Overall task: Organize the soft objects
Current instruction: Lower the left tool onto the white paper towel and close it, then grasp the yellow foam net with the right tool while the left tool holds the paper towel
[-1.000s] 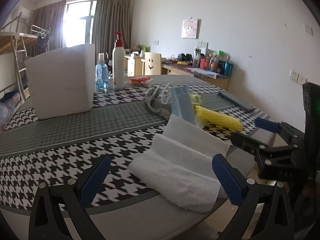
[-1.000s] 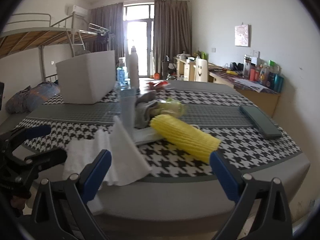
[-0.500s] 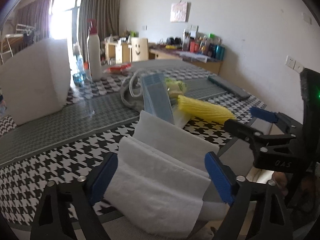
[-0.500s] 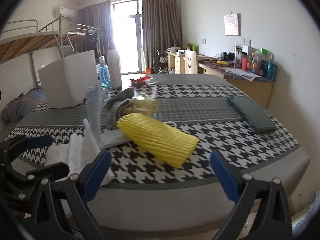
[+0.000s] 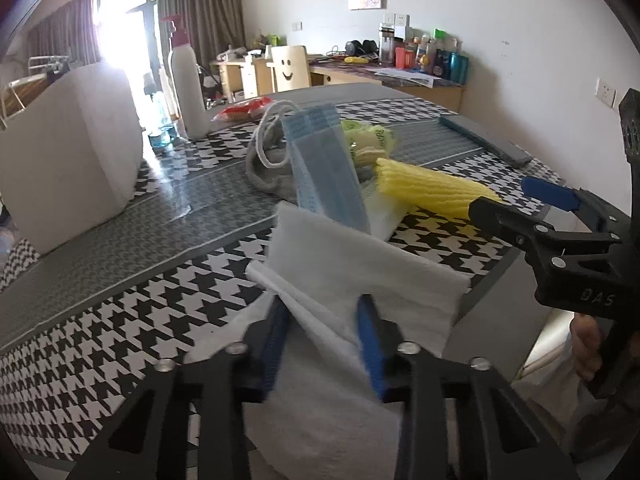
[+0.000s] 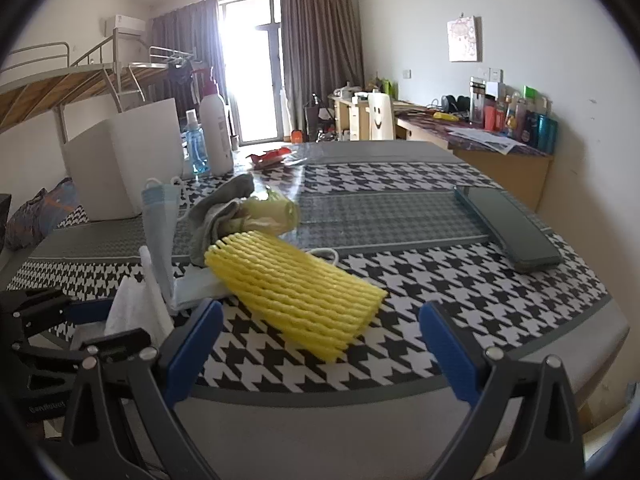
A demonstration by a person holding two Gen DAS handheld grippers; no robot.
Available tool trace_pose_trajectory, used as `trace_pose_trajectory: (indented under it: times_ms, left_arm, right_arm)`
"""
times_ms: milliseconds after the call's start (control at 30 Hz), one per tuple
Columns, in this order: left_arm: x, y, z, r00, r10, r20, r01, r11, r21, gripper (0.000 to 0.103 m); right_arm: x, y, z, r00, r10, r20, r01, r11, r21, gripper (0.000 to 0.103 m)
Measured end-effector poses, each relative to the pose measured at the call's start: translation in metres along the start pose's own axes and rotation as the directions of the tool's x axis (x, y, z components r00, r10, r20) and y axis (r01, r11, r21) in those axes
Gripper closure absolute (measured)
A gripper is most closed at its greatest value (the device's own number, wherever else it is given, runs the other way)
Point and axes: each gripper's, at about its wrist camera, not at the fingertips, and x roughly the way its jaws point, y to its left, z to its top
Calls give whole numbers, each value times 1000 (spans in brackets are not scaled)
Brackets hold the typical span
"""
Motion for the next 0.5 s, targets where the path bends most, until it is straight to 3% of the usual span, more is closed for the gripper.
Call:
trace_pose_trajectory:
  times_ms: [67, 167, 333, 500]
  left_arm:
    - [1, 1, 1, 1000, -1, 1, 1, 1000, -1, 88]
    - [1, 4, 1, 1000, -20, 6, 20, 1000, -12, 97]
    - [-2, 10, 1, 997, -71, 11, 72, 997, -40, 99]
    - [-12, 12, 1, 995, -91, 44, 92, 995, -40, 99]
  right_arm:
    - [2, 0, 1, 1000, 6, -1, -6, 1000, -3, 3]
    - [5, 3, 2, 1000, 16, -11, -16, 1000, -8, 3]
    - [9, 7, 1, 1000, 15, -19, -16, 1000, -18, 5]
    - [16, 5, 1, 998, 15, -59, -15, 1000, -8, 20]
